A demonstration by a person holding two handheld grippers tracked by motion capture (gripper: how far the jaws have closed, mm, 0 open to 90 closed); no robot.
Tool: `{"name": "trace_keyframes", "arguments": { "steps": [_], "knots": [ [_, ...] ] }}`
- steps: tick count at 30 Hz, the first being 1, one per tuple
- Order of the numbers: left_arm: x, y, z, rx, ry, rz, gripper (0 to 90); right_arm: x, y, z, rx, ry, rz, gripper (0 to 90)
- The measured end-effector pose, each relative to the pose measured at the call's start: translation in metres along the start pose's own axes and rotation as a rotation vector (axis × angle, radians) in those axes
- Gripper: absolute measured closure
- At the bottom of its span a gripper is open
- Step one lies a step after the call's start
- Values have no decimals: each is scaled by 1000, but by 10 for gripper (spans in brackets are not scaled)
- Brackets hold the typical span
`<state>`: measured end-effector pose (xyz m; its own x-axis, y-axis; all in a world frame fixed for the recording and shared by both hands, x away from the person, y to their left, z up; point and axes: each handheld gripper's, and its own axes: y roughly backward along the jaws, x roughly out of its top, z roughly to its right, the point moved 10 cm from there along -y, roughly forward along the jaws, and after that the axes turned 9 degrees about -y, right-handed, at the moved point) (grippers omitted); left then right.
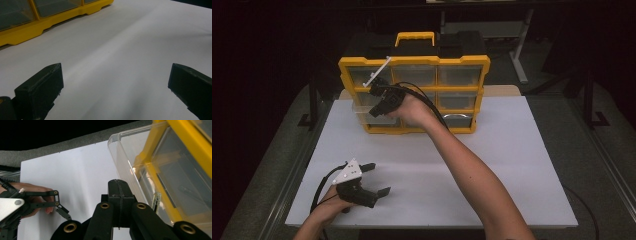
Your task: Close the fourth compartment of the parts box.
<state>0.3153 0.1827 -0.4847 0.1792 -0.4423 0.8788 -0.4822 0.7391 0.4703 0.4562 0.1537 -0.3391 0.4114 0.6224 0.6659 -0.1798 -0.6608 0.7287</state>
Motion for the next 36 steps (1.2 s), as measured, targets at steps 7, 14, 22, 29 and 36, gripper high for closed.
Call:
{"name": "trace_keyframes", "arguments": {
  "steps": [7,14,22,29,36],
  "knots": [
    [0,0,0,1,12,3,2,2,-1,5,-8,0,6,893],
    [0,0,0,-1,4,1,2,5,-2,12,-28,-10,11,893],
    [0,0,0,-2,3,2,2,10,-2,20,-49,-13,24,893],
    [0,0,-1,-3,-3,2,2,12,-2,29,-69,-27,40,893],
    [-1,0,-1,-1,-2,-2,2,14,-1,40,-110,-38,56,893]
  ]
}}
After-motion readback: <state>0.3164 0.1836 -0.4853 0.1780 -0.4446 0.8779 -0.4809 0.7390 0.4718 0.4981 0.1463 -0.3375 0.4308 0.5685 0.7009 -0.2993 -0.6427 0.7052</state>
